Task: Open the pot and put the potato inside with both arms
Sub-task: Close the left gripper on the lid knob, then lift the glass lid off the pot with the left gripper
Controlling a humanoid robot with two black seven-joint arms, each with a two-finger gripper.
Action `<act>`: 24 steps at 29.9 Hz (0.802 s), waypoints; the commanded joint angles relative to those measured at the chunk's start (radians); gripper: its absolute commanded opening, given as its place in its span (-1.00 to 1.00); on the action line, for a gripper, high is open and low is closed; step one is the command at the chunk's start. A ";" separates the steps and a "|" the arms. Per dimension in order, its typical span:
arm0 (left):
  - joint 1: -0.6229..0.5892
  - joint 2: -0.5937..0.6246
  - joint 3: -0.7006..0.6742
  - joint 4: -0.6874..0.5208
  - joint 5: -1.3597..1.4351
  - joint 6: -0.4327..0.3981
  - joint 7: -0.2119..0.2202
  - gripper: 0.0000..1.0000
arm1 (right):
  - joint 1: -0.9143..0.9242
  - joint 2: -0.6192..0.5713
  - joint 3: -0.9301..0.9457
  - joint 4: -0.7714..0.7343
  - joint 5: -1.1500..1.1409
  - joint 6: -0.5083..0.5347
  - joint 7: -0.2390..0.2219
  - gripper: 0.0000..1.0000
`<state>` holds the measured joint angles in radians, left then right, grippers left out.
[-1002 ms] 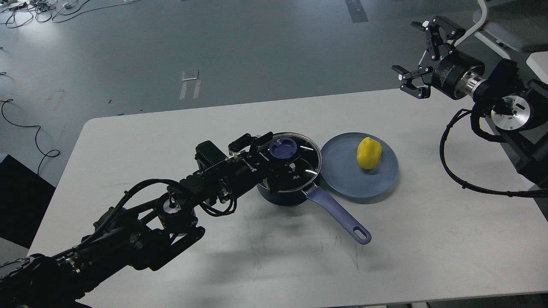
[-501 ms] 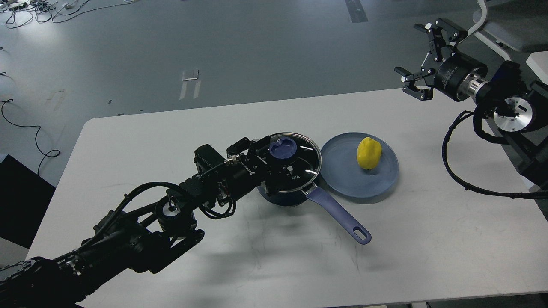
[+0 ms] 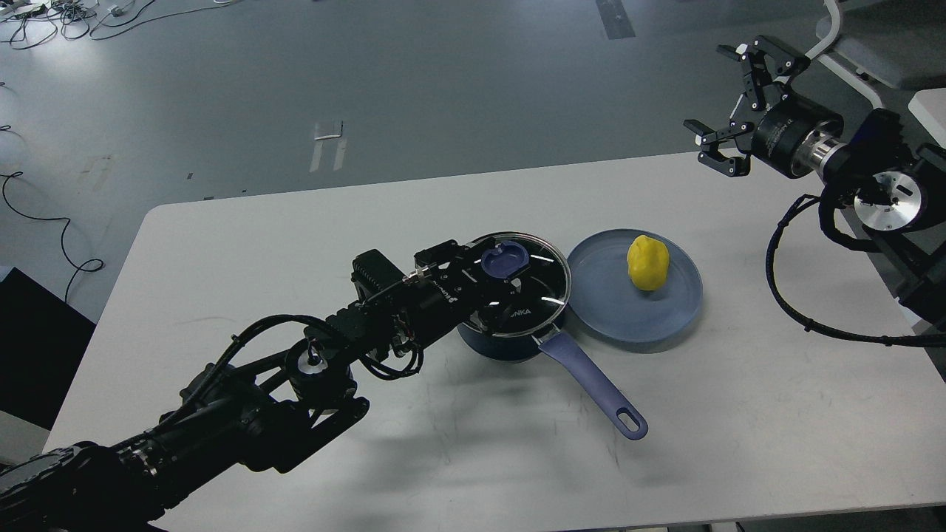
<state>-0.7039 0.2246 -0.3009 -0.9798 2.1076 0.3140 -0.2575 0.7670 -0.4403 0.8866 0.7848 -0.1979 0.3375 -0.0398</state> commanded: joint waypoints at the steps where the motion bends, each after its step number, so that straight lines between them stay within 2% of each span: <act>1: 0.000 0.005 0.000 0.006 0.000 0.000 0.000 0.17 | -0.002 0.000 0.000 -0.001 0.000 0.000 0.000 1.00; 8: -0.003 0.019 -0.003 0.006 -0.008 0.000 -0.002 0.08 | -0.002 0.002 0.000 0.001 0.000 0.000 0.001 1.00; 13: -0.017 0.047 -0.007 -0.008 -0.075 0.000 -0.006 0.08 | -0.002 0.002 0.000 0.001 0.000 0.000 0.001 1.00; 16: -0.054 0.093 -0.007 -0.075 -0.179 -0.001 -0.039 0.08 | -0.002 0.002 0.000 0.001 0.000 0.002 0.001 1.00; 21: -0.094 0.203 -0.007 -0.215 -0.284 -0.010 -0.046 0.09 | -0.002 0.002 0.000 0.001 0.000 0.003 0.001 1.00; 24: -0.094 0.254 -0.010 -0.255 -0.299 -0.010 -0.048 0.10 | -0.002 0.002 0.000 0.001 0.000 0.003 0.001 1.00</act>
<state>-0.7951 0.4271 -0.3090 -1.1894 1.8297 0.3051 -0.3038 0.7654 -0.4386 0.8866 0.7855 -0.1979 0.3400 -0.0382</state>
